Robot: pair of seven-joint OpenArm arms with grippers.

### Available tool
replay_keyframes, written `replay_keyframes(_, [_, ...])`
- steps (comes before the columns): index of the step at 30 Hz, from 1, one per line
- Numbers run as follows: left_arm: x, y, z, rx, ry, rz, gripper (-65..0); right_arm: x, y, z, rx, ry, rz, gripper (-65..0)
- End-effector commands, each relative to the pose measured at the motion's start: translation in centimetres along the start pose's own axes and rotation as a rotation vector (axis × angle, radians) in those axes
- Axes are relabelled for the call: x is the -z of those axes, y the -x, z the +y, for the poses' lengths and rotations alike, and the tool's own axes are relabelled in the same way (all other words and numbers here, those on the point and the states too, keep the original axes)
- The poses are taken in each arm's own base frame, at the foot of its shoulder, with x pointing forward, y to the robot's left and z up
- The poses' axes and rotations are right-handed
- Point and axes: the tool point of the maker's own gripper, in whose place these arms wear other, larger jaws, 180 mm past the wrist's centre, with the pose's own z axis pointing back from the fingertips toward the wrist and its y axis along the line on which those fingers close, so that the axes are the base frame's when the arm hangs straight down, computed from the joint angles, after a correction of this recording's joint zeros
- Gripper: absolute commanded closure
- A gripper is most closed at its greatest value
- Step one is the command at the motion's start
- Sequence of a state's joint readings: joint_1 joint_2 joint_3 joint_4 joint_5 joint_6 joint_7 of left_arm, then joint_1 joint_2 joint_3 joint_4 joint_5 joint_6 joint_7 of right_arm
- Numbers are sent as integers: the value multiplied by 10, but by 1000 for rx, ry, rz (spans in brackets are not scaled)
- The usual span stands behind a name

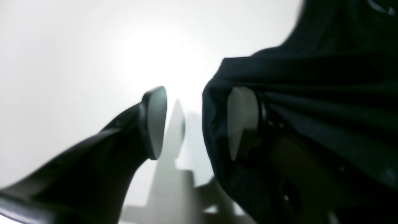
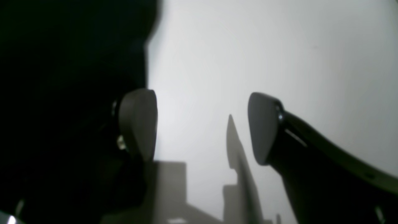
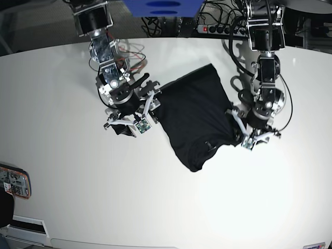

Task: Fold the T-shirt properly
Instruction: 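Lay the bundle flat and open both grippers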

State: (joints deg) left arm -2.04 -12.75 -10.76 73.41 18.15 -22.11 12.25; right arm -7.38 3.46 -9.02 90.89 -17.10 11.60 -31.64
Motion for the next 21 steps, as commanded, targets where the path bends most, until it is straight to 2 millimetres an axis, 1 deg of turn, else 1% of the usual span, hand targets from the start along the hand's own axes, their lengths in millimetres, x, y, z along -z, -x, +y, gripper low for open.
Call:
replay_keyframes(1, [4, 1, -3, 41, 6, 32, -300, -4, -17, -4, -6, 14, -58, -439])
replay_keyframes(2, [5, 2, -8, 55, 18, 38, -300, -6, -16, -1, -3, 11, -57, -439])
replay_keyframes(4, [13, -14, -13, 80, 37, 16, -300, -11, -12, 4, 2, 4, -54, -439])
replay_keyframes(5, [17, -16, -16, 86, 47, 19, -300, -13, -9, 8, 7, -1, -48, -439])
replay_keyframes(9, [30, -29, -24, 117, 82, 17, -300, -19, 12, 23, 25, -28, -5, -439])
replay_keyframes(11, [35, -34, -27, 129, 94, 15, -300, -22, 19, 31, 31, -42, 10, -439])
replay_keyframes(13, [39, -39, -32, 146, 109, 15, -300, -22, 16, 44, 18, -74, 3, -439])
replay_keyframes(14, [41, -45, -33, 155, 115, 6, -300, -21, 14, 51, 12, -89, -2, -439])
replay_keyframes(18, [48, -46, -38, 153, 133, 16, -300, -22, 8, 72, -9, -141, -15, -439])
replay_keyframes(21, [54, -50, -48, 139, 150, 18, -300, -23, 3, 92, -29, -189, -25, -439])
